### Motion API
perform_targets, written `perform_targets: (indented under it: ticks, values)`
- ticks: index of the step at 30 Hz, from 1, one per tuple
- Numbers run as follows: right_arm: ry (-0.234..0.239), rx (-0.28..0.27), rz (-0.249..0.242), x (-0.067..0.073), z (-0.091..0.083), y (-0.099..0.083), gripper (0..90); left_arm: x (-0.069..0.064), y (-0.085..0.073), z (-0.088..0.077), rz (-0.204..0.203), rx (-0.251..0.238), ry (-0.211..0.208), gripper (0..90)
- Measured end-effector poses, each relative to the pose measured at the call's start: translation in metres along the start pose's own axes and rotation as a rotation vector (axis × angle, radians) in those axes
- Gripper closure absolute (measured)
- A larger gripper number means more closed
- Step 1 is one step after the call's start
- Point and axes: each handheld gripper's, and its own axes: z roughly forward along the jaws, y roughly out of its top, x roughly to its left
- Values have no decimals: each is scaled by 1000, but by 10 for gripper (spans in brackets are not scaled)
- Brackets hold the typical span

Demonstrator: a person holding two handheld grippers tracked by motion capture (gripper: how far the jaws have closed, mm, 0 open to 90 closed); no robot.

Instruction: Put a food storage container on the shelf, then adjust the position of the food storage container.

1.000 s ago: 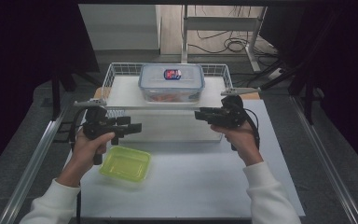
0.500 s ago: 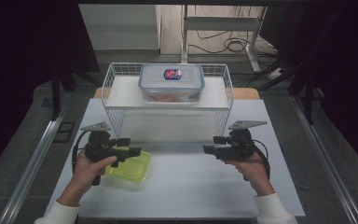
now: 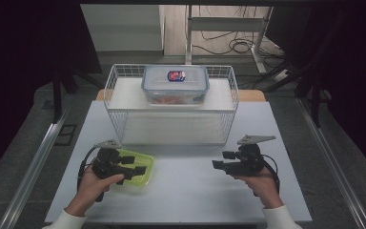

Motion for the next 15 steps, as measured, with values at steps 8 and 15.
perform_targets:
  ticks: [8, 15]
  values:
    - [11, 3, 8, -3, 3, -3, 348, 8, -1, -13, -12, -12, 34, 269]
    - [5, -12, 16, -7, 0, -5, 336, 21, -4, -24, -39, -12, 41, 290]
